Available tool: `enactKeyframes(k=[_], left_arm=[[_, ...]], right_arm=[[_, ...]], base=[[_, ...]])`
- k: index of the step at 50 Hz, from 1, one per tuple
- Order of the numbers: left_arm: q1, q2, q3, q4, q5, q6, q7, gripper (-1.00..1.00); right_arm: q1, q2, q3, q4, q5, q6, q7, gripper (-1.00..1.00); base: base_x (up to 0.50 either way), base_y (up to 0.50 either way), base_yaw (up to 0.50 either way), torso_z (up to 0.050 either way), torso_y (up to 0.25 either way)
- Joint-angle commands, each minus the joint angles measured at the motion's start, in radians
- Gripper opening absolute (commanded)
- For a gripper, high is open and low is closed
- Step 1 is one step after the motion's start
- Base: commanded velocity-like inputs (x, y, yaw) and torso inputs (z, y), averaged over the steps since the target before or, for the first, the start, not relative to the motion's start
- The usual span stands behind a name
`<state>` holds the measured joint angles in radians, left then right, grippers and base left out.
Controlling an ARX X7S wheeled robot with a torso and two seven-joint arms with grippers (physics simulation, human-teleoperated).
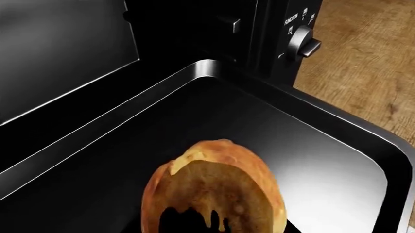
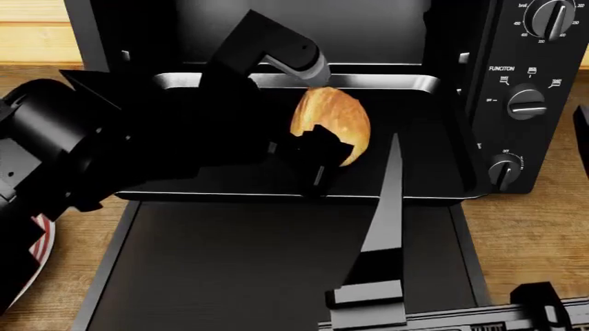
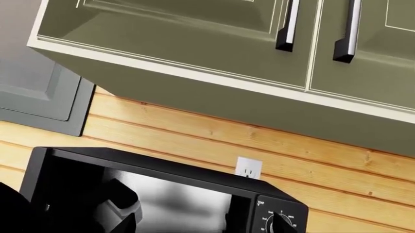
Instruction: Pick the bread from the tray and place it on the plate on the counter.
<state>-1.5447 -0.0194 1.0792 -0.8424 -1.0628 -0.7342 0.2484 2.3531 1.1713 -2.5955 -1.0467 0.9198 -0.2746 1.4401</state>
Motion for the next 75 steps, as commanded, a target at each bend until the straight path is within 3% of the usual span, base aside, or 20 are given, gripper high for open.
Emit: enactKeyframes(k=[1, 13, 20, 35, 50, 64, 75], left_arm=[[-0.004, -0.028, 0.002, 0.036, -0.027, 0.021, -0.037, -1.0], [-0.002, -0.145, -0.049, 0.245, -0.082, -0.014, -0.157, -1.0], [0.028, -0.314, -0.119, 0.555, -0.179, -0.083, -0.324, -1.0], [0.038, -0.545, -0.247, 0.897, -0.35, -0.152, -0.541, -1.0], [0.092, -0.755, -0.347, 1.122, -0.517, -0.168, -0.711, -1.0], [0.101, -0.889, -0.401, 1.235, -0.664, -0.177, -0.871, -1.0], [0.177, -1.024, -0.464, 1.322, -0.716, -0.112, -0.909, -1.0]], right_arm=[[0.0, -0.002, -0.019, 0.0, -0.012, -0.009, 0.008, 1.0], [0.0, -0.008, -0.015, 0.0, -0.008, -0.011, 0.01, 1.0], [-0.005, -0.009, -0.013, 0.001, -0.011, -0.015, 0.009, 1.0], [0.0, -0.034, -0.026, 0.0, -0.021, -0.026, 0.03, 1.0], [0.001, -0.061, -0.036, 0.0, -0.027, -0.037, 0.051, 1.0], [0.0, -0.065, -0.041, 0.0, -0.031, -0.042, 0.05, 1.0], [0.001, -0.07, -0.04, 0.0, -0.031, -0.044, 0.053, 1.0]], base=[[0.0, 0.0, 0.0, 0.0, 0.0], [0.0, 0.0, 0.0, 0.0, 0.0], [0.0, 0.0, 0.0, 0.0, 0.0], [0.0, 0.0, 0.0, 0.0, 0.0], [0.0, 0.0, 0.0, 0.0, 0.0], [0.0, 0.0, 0.0, 0.0, 0.0], [0.0, 0.0, 0.0, 0.0, 0.001]])
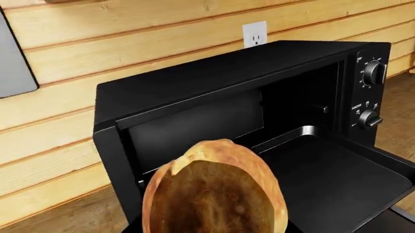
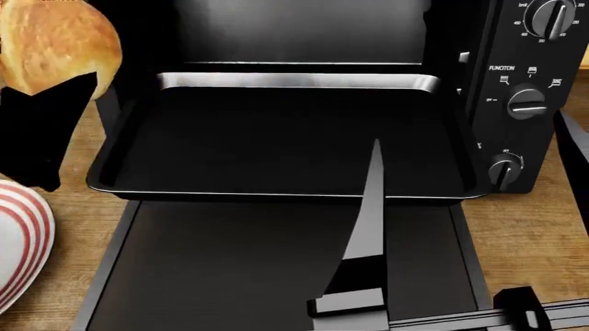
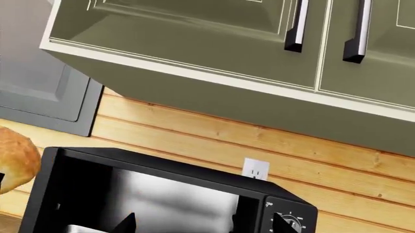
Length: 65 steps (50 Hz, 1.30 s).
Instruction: Pick the bread from the tray and place it on the plate on the counter.
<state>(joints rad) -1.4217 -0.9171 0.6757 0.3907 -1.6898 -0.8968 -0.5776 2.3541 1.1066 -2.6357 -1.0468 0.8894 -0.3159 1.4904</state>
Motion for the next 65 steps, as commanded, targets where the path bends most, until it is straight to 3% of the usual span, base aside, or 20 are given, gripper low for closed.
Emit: enactKeyframes(k=[1, 6, 17, 22, 38, 49, 65], left_arm=[[0.064, -0.142, -0.067, 0.102, -0.095, 0.059, -0.088, -1.0], [0.117, -0.224, -0.102, 0.14, -0.113, 0.105, -0.094, -1.0], [0.181, -0.308, -0.133, 0.156, -0.103, 0.16, -0.087, -1.0], [0.231, -0.385, -0.159, 0.173, -0.11, 0.211, -0.079, -1.0], [0.387, -0.497, -0.151, 0.181, -0.084, 0.356, -0.101, -1.0], [0.451, -0.491, -0.118, 0.094, 0.003, 0.39, -0.045, -1.0], [0.4, -0.405, -0.101, 0.017, -0.006, 0.305, -0.114, -1.0]], right_arm=[[0.0, -0.007, 0.001, 0.0, 0.0, -0.003, 0.002, 1.0], [0.0, -0.015, 0.016, 0.0, 0.012, 0.001, 0.0, 1.0], [0.0, -0.031, 0.024, 0.0, 0.02, 0.003, 0.007, 1.0], [0.001, -0.033, 0.014, 0.0, 0.012, -0.003, 0.012, 1.0], [0.0, -0.042, 0.014, 0.0, 0.014, -0.005, 0.016, 1.0], [0.001, -0.052, 0.008, 0.0, 0.012, -0.009, 0.026, 1.0], [0.001, -0.057, -0.007, 0.0, -0.002, -0.018, 0.032, 1.0]], base=[[0.0, 0.0, 0.0, 0.0, 0.0], [0.0, 0.0, 0.0, 0.0, 0.0], [0.0, 0.0, 0.0, 0.0, 0.0], [0.0, 0.0, 0.0, 0.0, 0.0], [0.0, 0.0, 0.0, 0.0, 0.0], [0.0, 0.0, 0.0, 0.0, 0.0], [0.0, 0.0, 0.0, 0.0, 0.0]])
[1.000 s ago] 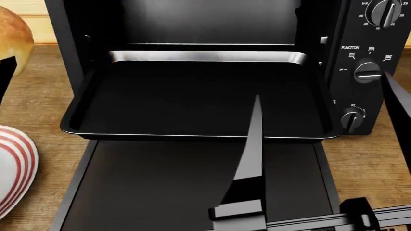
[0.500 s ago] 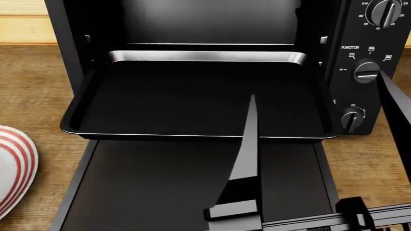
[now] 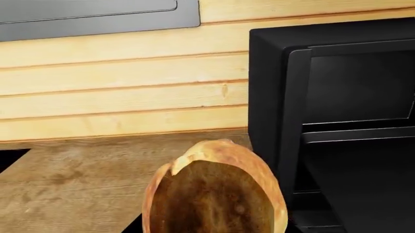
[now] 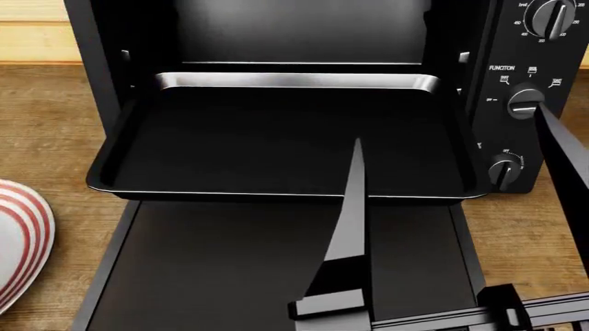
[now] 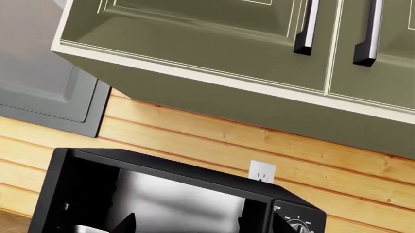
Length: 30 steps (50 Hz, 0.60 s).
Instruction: Pick the bread from the tray and place it on the plate on the counter.
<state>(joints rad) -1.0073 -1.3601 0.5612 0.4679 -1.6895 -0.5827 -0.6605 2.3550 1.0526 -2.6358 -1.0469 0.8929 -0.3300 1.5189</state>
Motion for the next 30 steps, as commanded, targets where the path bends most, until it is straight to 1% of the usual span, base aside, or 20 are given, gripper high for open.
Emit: enactKeyframes(k=[1, 7, 14, 20, 21, 27, 30], left_arm=[[-0.019, 0.046, 0.016, -0.065, -0.006, -0.017, -0.035, -1.0], [-0.018, 0.06, 0.023, -0.095, -0.007, -0.027, -0.042, -1.0], [-0.007, 0.061, 0.029, -0.138, 0.017, -0.025, -0.009, -1.0], [0.002, 0.079, 0.039, -0.172, 0.03, -0.025, -0.001, -1.0], [0.021, 0.075, 0.044, -0.204, 0.056, -0.008, 0.04, -1.0], [0.021, 0.11, 0.067, -0.295, 0.123, -0.015, 0.115, -1.0], [0.033, 0.102, 0.068, -0.305, 0.129, -0.007, 0.131, -1.0]], right_arm=[[0.0, -0.003, -0.007, 0.0, -0.006, -0.004, 0.004, 1.0], [0.0, -0.001, -0.01, 0.0, -0.007, -0.003, 0.003, 1.0], [0.0, -0.008, -0.021, 0.0, -0.016, -0.01, 0.011, 1.0], [0.0, -0.013, -0.024, 0.0, -0.018, -0.012, 0.016, 1.0], [0.0, -0.016, -0.026, 0.0, -0.019, -0.013, 0.019, 1.0], [0.0, -0.024, -0.041, 0.0, -0.027, -0.022, 0.028, 1.0], [0.0, -0.025, -0.044, 0.0, -0.029, -0.023, 0.028, 1.0]], base=[[0.0, 0.0, 0.0, 0.0, 0.0], [0.0, 0.0, 0.0, 0.0, 0.002], [0.0, 0.0, 0.0, 0.0, 0.0], [0.0, 0.0, 0.0, 0.0, 0.0], [0.0, 0.0, 0.0, 0.0, 0.0], [0.0, 0.0, 0.0, 0.0, 0.0], [0.0, 0.0, 0.0, 0.0, 0.0]])
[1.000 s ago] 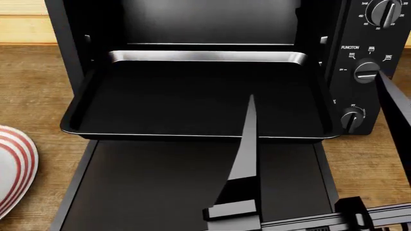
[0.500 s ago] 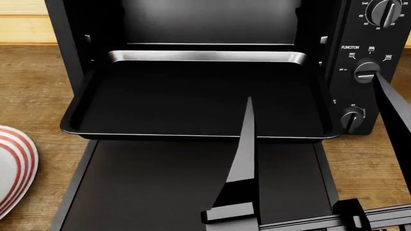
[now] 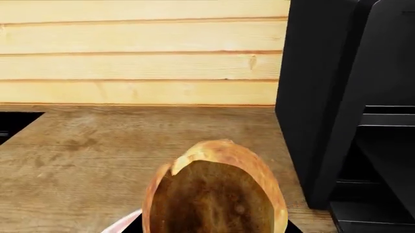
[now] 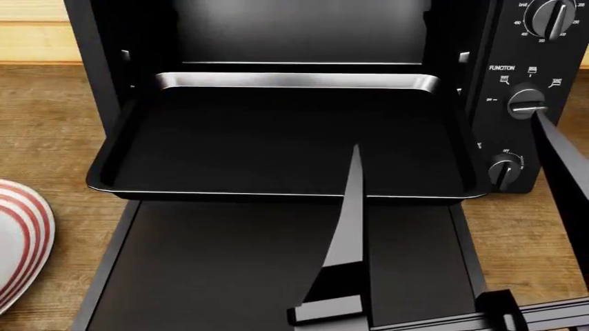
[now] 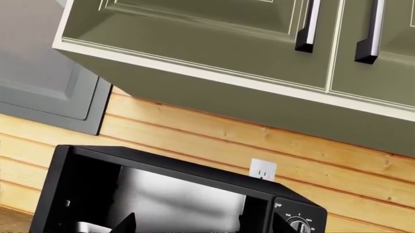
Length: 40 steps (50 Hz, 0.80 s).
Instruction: Pick the bread from the tray and place it on the plate on the counter.
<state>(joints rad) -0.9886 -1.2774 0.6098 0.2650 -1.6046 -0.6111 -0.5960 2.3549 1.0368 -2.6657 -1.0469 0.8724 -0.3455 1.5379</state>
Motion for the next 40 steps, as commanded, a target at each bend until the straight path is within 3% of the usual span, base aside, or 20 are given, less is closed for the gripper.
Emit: enactKeyframes(k=[1, 20, 40], left_arm=[[0.0, 0.051, 0.03, -0.136, 0.07, 0.014, 0.076, -1.0], [0.051, 0.087, 0.054, -0.184, 0.083, 0.035, 0.062, -1.0], [0.194, 0.005, 0.04, -0.129, 0.027, 0.141, 0.053, -1.0]], right_arm=[[0.0, -0.009, -0.014, 0.0, -0.008, -0.007, 0.009, 1.0], [0.0, -0.001, 0.0, 0.0, 0.003, 0.003, -0.005, 1.0], [0.0, -0.004, 0.016, 0.0, 0.017, 0.012, -0.009, 1.0]], base=[[0.0, 0.0, 0.0, 0.0, 0.0], [0.0, 0.0, 0.0, 0.0, 0.001], [0.0, 0.0, 0.0, 0.0, 0.0]])
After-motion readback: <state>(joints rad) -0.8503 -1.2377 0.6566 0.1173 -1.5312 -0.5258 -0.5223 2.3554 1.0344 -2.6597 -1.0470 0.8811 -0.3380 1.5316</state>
